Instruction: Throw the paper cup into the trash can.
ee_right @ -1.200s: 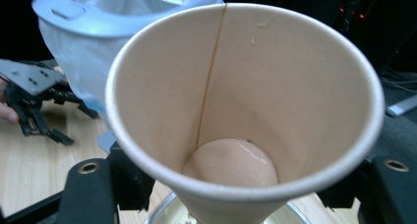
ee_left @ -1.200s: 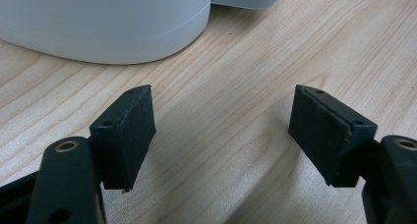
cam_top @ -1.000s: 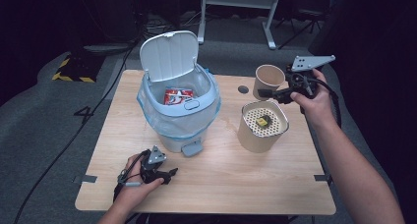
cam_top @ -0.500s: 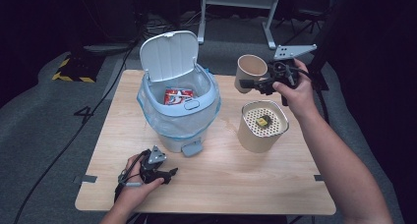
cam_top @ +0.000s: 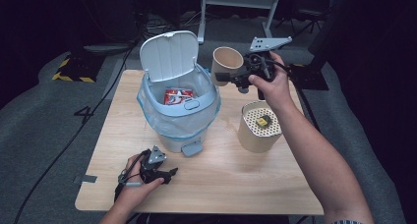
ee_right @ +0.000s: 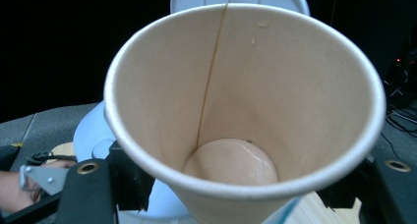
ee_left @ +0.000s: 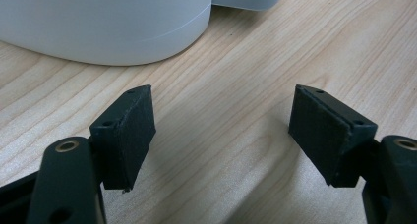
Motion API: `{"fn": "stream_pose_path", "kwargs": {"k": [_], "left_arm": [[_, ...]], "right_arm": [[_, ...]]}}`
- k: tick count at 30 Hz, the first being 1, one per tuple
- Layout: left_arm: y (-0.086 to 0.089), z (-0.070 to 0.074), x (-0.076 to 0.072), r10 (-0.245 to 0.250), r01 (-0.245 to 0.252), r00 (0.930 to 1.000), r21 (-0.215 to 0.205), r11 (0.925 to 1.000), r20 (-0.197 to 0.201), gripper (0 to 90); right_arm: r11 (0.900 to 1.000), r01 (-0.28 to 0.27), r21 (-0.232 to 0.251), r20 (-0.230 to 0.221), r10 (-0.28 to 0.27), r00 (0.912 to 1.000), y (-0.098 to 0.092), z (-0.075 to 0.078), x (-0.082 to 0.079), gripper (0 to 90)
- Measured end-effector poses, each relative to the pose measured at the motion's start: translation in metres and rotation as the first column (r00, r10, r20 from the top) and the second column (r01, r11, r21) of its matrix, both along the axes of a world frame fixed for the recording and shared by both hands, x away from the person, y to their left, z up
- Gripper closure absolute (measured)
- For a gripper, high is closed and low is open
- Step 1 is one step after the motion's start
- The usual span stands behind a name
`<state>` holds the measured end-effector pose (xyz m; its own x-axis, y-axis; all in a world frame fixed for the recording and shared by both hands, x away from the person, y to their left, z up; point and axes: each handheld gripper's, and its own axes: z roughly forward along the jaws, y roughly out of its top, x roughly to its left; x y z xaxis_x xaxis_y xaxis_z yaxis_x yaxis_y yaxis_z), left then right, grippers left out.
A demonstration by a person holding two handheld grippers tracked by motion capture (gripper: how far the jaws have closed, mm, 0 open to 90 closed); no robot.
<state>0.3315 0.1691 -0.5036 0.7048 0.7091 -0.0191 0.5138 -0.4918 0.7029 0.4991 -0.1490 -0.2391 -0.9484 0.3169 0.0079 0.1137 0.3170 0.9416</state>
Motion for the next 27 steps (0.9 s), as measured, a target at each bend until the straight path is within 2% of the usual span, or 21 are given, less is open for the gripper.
{"fn": "stream_pose_path", "kwargs": {"k": [5,9,10,12,20,23,27], "left_arm": [[0.0,0.0,0.0,-0.001,0.001,1.0,0.001,1.0,0.0,25.7],[0.0,0.0,0.0,0.0,0.0,1.0,-0.001,1.0,0.0,25.7],[0.0,0.0,0.0,-0.001,0.001,1.0,0.0,1.0,0.0,25.7],[0.0,0.0,0.0,-0.001,0.001,1.0,0.0,1.0,-0.001,25.7],[0.0,0.0,0.0,-0.003,0.003,1.0,-0.001,1.0,-0.001,25.6],[0.0,0.0,0.0,-0.003,0.003,1.0,0.0,1.0,0.0,25.6],[0.0,0.0,0.0,-0.003,0.003,1.0,0.002,1.0,0.0,25.6]], "right_arm": [[1.0,-0.007,0.009,-0.007,0.007,1.0,0.02,-0.002,0.003,30.7],[1.0,0.004,0.007,-0.038,-0.003,0.9993,0.031,-0.001,0.003,30.5],[1.0,0.015,-0.028,-0.062,-0.016,0.9979,0.04,0.001,0.002,30.2],[0.999,0.021,-0.05,-0.057,-0.024,0.9981,0.046,0.001,0.002,30.2],[0.995,0.028,-0.091,-0.057,-0.033,0.9978,0.07,-0.004,0.006,29.4],[0.992,0.024,-0.124,-0.058,-0.031,0.9978,0.078,-0.006,0.008,29.1],[0.991,0.029,-0.133,-0.053,-0.037,0.9979,0.085,-0.01,0.009,28.9]]}}
